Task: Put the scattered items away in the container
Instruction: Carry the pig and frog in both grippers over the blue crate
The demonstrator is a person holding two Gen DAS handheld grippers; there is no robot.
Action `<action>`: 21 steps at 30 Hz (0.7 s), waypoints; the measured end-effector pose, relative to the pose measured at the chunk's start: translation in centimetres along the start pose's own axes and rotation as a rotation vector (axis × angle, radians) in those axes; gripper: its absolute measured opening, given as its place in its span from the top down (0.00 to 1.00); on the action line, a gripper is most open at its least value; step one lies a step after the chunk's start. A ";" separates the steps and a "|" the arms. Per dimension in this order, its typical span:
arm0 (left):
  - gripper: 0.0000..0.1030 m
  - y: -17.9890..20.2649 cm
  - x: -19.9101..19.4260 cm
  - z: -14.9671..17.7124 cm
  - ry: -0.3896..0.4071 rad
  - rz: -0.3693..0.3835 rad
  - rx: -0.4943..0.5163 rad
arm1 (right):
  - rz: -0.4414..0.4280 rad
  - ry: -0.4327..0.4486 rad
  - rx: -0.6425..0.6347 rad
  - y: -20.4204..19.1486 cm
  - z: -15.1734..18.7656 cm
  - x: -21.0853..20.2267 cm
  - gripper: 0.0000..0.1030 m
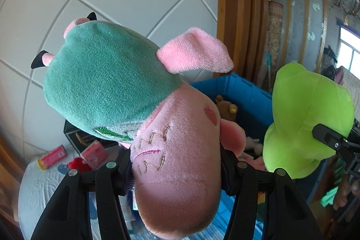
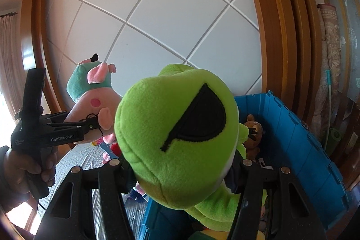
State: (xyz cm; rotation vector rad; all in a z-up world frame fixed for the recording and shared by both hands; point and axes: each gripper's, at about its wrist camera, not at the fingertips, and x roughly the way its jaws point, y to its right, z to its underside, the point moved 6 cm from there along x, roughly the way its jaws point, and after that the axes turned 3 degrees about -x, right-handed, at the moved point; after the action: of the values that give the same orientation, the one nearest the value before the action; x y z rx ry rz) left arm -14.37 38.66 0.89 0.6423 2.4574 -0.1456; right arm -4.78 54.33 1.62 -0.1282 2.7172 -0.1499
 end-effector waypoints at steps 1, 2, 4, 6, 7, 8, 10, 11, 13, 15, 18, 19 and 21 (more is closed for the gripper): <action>0.44 0.8 0.5 -0.3 -0.005 0.014 0.009 | 0.012 -0.001 0.008 0.7 0.1 -0.1 0.44; 0.44 1.5 1.0 -0.7 -0.008 0.028 0.018 | 0.024 -0.002 0.016 1.4 0.2 -0.3 0.44; 0.44 3.4 2.1 -1.7 -0.011 0.055 0.038 | 0.048 -0.008 0.031 2.7 0.6 -0.4 0.44; 0.44 5.1 3.1 -2.6 -0.010 0.082 0.061 | 0.072 -0.013 0.045 3.9 0.9 -0.5 0.44; 0.44 5.7 3.5 -3.0 -0.009 0.092 0.073 | 0.083 -0.016 0.050 4.4 1.1 -0.6 0.44; 0.44 6.4 3.9 -3.3 -0.008 0.104 0.083 | 0.093 -0.019 0.056 4.9 1.2 -0.5 0.44; 0.44 7.7 4.7 -4.1 -0.012 0.128 0.099 | 0.112 -0.023 0.069 5.8 1.6 -0.7 0.44; 0.44 8.5 5.3 -4.6 -0.017 0.138 0.104 | 0.121 -0.024 0.074 6.1 1.9 -0.9 0.44; 0.44 9.7 6.3 -5.4 -0.025 0.159 0.110 | 0.136 -0.026 0.082 7.1 2.1 -1.0 0.44; 0.44 10.9 7.2 -6.1 -0.033 0.177 0.120 | 0.150 -0.029 0.089 7.8 2.0 -1.0 0.44; 0.44 12.2 8.2 -7.0 -0.035 0.200 0.136 | 0.166 -0.033 0.102 9.1 2.3 -0.8 0.44; 0.44 12.7 8.6 -7.3 -0.034 0.205 0.141 | 0.171 -0.034 0.106 9.5 2.3 -0.8 0.44; 0.44 13.5 9.4 -8.2 -0.034 0.216 0.148 | 0.179 -0.038 0.113 10.1 2.3 -0.7 0.44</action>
State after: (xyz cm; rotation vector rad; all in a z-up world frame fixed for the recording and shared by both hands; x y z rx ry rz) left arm -18.88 56.36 2.83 0.9562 2.3413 -0.2523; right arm -3.87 64.22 -1.47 0.1426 2.6582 -0.2452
